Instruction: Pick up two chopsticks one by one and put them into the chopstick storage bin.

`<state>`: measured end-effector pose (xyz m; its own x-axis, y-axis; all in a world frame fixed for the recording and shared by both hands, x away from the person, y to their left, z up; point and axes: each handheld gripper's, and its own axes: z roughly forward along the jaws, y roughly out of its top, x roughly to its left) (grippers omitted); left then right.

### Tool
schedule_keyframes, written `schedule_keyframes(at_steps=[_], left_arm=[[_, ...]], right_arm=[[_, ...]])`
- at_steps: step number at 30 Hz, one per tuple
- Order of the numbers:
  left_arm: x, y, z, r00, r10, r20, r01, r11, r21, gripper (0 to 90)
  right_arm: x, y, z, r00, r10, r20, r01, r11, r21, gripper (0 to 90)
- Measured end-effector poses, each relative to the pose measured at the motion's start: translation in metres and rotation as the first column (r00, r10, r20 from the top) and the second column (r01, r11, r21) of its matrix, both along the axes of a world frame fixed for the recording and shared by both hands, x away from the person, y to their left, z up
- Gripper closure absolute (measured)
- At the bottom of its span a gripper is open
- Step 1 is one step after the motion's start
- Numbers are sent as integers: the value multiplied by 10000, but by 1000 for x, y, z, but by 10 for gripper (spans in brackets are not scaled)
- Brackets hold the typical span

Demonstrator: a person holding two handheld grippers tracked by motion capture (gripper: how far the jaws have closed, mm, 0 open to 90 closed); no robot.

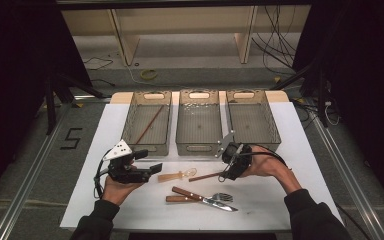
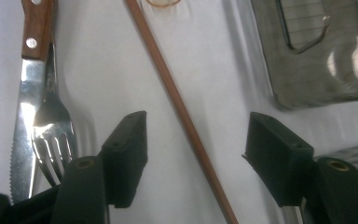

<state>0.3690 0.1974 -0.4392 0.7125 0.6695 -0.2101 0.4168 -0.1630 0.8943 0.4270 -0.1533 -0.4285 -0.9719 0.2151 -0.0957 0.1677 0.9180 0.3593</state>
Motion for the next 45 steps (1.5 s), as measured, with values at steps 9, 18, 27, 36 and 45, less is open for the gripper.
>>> schedule_keyframes(at_steps=[9, 18, 27, 36, 45], left_arm=[[-7, 1, -1, 9998, -78, 159, 78, 10000, -10, 174], [-9, 0, -3, 9999, -98, 105, 98, 9999, 29, 172], [-9, -1, -4, 9999, -153, 77, 152, 9998, 120, 172], [-9, -1, -4, 9999, -153, 62, 152, 9998, 132, 172], [-8, -1, -5, 9999, -144, 34, 144, 9998, 160, 172]], right_arm=[[8, 4, -8, 9993, 332, -193, -345, 9967, -738, 488], [11, 7, -17, 9977, 554, -395, -597, 9912, -1184, 595], [16, 9, -24, 9965, 709, -442, -765, 9867, -1436, 675], [16, 12, -26, 9945, 832, -631, -931, 9799, -1767, 747], [10, 15, -26, 9903, 1204, -700, -1330, 9665, -2196, 818]])
